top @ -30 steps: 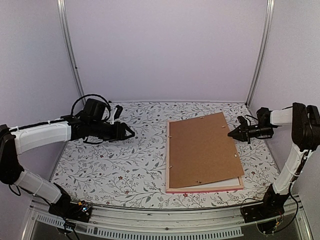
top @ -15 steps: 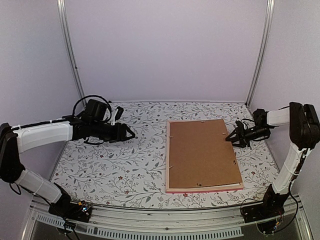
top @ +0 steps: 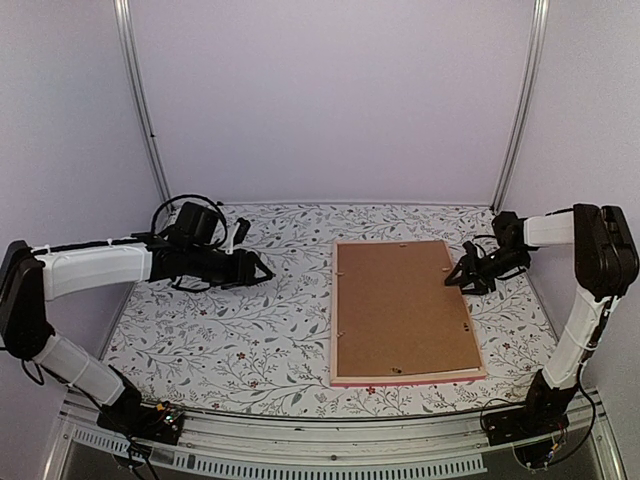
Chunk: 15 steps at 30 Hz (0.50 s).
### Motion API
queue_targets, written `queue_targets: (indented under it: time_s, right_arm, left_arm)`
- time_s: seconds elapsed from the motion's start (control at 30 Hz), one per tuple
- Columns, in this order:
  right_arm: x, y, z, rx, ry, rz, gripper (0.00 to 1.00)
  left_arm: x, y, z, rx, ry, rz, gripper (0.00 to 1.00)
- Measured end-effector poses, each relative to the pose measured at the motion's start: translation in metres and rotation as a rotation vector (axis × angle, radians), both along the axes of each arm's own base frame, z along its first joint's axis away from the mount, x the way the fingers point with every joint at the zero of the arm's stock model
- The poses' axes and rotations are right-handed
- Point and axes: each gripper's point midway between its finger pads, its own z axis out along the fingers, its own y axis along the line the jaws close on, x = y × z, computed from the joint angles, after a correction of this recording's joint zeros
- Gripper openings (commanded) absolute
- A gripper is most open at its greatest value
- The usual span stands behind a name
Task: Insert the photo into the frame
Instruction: Place the backboard next to the photo.
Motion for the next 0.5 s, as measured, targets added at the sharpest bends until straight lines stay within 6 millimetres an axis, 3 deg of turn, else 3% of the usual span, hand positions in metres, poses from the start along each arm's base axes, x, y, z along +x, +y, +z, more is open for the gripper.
queue_targets:
  time_s: [0.3, 0.5]
  right_arm:
    - [-0.005, 0.022, -0.005, -0.103, 0.006, 0.069, 0.47]
    - [-0.007, 0.049, -0.003, -0.150, 0.004, 0.120, 0.48]
  left_arm:
    - [0.000, -0.001, -0.012, 0.013, 0.022, -0.002, 0.58]
    - [0.000, -0.001, -0.017, 0.017, 0.028, -0.002, 0.58]
